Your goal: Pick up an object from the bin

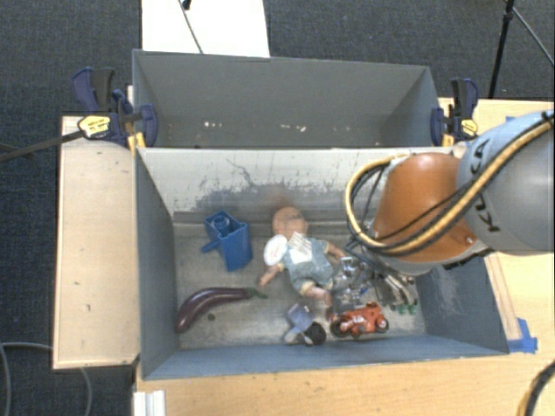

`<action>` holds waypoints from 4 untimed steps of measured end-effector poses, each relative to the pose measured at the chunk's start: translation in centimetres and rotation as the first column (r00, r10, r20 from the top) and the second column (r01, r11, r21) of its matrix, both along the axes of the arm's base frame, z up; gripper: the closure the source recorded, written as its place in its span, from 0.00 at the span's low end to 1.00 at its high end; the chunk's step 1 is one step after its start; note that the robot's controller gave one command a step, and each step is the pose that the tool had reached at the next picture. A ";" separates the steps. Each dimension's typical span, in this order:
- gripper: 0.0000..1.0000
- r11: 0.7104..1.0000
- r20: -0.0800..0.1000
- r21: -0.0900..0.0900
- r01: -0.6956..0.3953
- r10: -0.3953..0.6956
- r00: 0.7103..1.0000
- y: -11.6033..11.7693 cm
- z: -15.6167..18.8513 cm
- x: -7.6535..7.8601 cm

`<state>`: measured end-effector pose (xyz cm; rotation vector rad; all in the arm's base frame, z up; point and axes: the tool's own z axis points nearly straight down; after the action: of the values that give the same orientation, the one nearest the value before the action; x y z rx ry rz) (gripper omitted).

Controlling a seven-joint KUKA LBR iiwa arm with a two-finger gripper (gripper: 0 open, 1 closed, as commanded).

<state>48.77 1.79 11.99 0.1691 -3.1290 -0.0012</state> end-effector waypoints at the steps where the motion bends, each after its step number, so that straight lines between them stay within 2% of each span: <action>1: 1.00 1.000 0.002 0.000 0.010 -0.010 1.000 0.0 1.5 0.1; 2: 0.00 0.951 0.008 -0.001 -0.309 0.309 0.951 -7.2 2.0 -0.3; 3: 0.00 0.950 0.010 0.000 -0.311 0.311 0.950 -7.0 2.0 -0.3; 4: 1.00 0.804 0.002 -0.008 -0.595 0.595 0.804 -4.4 -4.0 -0.4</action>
Offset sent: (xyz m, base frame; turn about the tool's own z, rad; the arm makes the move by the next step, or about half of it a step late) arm -0.0032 -0.0700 0.0202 -0.3181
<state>48.37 -2.65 7.98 1.1425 -2.9227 0.0140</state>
